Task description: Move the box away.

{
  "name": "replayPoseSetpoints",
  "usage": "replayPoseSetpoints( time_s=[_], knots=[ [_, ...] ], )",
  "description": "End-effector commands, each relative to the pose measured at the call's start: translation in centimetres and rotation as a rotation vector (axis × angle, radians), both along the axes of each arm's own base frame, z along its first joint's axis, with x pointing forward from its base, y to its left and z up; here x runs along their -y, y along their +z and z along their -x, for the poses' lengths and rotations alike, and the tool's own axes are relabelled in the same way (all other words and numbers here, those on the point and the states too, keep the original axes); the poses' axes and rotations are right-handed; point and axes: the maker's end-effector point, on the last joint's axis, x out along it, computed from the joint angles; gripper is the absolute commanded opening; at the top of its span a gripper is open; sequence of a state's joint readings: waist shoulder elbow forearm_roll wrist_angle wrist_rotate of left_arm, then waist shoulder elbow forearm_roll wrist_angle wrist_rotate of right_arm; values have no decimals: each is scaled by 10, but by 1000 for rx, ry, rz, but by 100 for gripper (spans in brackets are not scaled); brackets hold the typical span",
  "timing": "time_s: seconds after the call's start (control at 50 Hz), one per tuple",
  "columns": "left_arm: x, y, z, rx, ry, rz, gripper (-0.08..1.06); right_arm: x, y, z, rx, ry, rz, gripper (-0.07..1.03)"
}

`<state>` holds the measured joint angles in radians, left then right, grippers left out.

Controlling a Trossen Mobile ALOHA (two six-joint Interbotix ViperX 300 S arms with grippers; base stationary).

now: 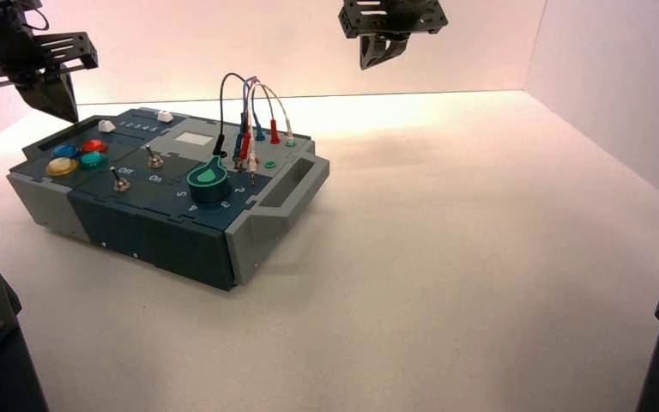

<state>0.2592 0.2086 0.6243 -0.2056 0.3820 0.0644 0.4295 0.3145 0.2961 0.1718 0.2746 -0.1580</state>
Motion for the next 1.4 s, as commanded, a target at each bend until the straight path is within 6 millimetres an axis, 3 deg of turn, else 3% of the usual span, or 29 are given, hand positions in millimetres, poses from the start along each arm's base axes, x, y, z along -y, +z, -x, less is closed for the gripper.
replayPoseSetpoints(
  time_s=[0.02,0.24,0.6,1.02,1.4],
  knots=[
    [9,-8,1,-24,-19,10,-3,-1,19,-8,42,-7,-22,-2],
    [19,-1,-5,-11,-42,12,-3,-1,21,-7,42,-10,-25,-2],
    [22,39,-24,48,-69,6,-3,1,21,-6,42,-13,-26,-2],
    [34,38,-6,39,-70,15,-3,2,18,-4,36,-8,-17,-2],
    [34,13,7,4,-58,17,-3,3,17,-2,34,-7,-15,-2]
  ],
)
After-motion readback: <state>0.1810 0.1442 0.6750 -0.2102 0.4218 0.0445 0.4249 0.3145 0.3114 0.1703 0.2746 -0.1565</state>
